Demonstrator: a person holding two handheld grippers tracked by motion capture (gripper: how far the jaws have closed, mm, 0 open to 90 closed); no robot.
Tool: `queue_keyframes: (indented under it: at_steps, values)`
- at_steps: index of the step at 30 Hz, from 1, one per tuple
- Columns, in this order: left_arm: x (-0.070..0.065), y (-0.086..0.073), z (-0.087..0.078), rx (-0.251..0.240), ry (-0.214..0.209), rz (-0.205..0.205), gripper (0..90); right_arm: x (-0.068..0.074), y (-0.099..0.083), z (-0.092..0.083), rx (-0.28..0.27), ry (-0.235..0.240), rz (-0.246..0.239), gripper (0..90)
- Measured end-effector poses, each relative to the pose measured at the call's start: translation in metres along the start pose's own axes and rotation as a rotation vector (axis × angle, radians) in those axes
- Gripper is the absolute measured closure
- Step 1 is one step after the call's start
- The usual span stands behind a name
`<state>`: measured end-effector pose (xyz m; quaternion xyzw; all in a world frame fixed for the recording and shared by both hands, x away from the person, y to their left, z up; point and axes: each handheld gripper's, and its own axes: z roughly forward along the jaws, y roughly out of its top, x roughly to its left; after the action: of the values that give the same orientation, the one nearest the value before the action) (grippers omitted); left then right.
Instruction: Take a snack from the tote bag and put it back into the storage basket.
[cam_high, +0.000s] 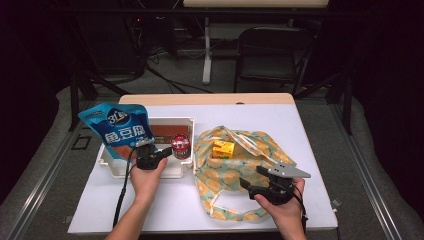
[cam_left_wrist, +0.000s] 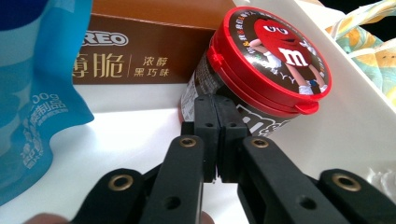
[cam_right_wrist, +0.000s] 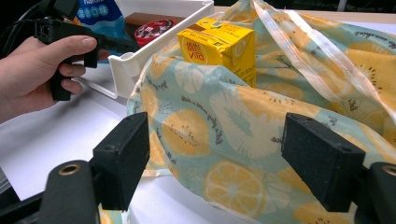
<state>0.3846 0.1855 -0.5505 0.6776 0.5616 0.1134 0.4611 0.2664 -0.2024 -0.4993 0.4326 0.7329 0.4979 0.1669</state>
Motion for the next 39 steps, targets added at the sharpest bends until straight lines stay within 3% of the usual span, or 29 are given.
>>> queue_keyframes:
  at_steps: [3, 6, 10, 14, 18, 21, 27, 29, 32, 36, 39]
  values:
    - [-0.001, -0.001, -0.007, -0.01, 0.002, 0.007, 86.7, 0.001, 0.001, -0.001, -0.015, 0.004, -0.004, 29.3]
    - [-0.004, -0.002, -0.021, -0.044, 0.0, 0.031, 86.2, 0.0, 0.002, -0.003, -0.048, 0.02, -0.003, 44.4]
    - [-0.011, -0.004, -0.044, -0.081, -0.005, 0.079, 85.5, 0.0, 0.008, -0.004, -0.082, 0.004, 0.001, 71.9]
    - [-0.022, -0.008, -0.059, -0.096, -0.029, 0.124, 84.9, 0.004, 0.017, 0.004, -0.097, -0.034, -0.009, 84.9]
    - [-0.038, -0.014, -0.065, -0.098, -0.069, 0.176, 84.4, 0.005, 0.027, 0.019, -0.101, -0.034, -0.023, 82.3]
    - [-0.047, -0.019, -0.064, -0.094, -0.084, 0.21, 84.2, 0.004, 0.035, 0.032, -0.092, -0.028, -0.055, 70.8]
    - [-0.047, -0.025, -0.064, -0.081, -0.108, 0.203, 84.2, -0.001, 0.043, 0.053, -0.056, -0.022, -0.088, 61.7]
    - [-0.047, -0.026, -0.064, -0.079, -0.108, 0.201, 84.4, -0.005, 0.044, 0.055, -0.056, -0.01, -0.084, 76.1]
    - [-0.051, -0.027, -0.064, -0.085, -0.116, 0.205, 85.3, -0.009, 0.045, 0.059, -0.059, -0.037, -0.067, 89.9]
    - [-0.067, -0.026, -0.06, -0.08, -0.149, 0.228, 87.2, -0.018, 0.046, 0.067, -0.046, -0.107, -0.048, 90.0]
    - [-0.08, -0.025, -0.054, -0.075, -0.175, 0.247, 88.6, -0.021, 0.048, 0.073, -0.043, -0.124, -0.042, 90.0]
